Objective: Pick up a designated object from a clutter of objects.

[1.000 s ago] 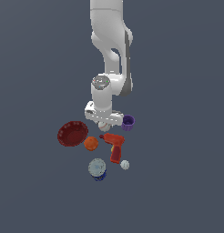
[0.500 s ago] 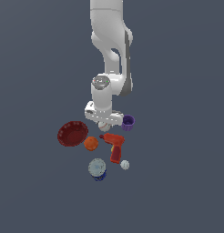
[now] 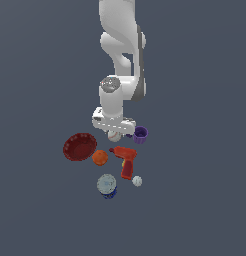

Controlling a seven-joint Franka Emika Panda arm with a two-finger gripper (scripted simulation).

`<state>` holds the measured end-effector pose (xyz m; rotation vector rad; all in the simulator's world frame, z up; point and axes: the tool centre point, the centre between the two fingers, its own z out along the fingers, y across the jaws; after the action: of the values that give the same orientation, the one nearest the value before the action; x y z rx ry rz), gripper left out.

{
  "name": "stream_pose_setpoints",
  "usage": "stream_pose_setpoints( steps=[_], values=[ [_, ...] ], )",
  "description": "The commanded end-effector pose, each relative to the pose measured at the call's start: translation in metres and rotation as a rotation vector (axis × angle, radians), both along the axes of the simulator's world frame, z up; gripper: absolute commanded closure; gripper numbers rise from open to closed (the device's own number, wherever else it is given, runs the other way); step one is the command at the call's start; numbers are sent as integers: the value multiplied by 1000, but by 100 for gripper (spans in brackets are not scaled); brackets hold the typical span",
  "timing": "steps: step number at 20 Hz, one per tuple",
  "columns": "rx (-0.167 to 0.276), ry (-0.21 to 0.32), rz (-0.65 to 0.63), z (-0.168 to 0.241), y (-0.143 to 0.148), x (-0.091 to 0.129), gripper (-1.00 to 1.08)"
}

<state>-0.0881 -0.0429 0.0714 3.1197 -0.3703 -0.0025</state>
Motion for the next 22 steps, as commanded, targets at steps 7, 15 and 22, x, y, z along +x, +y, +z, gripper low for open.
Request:
stream_pose_setpoints(
  steps=[7, 15, 22],
  values=[
    [0, -2, -1, 54, -1, -3, 108],
    [-1, -2, -1, 125, -2, -8, 108],
    [-1, -2, -1, 188, -3, -11, 108]
  ],
)
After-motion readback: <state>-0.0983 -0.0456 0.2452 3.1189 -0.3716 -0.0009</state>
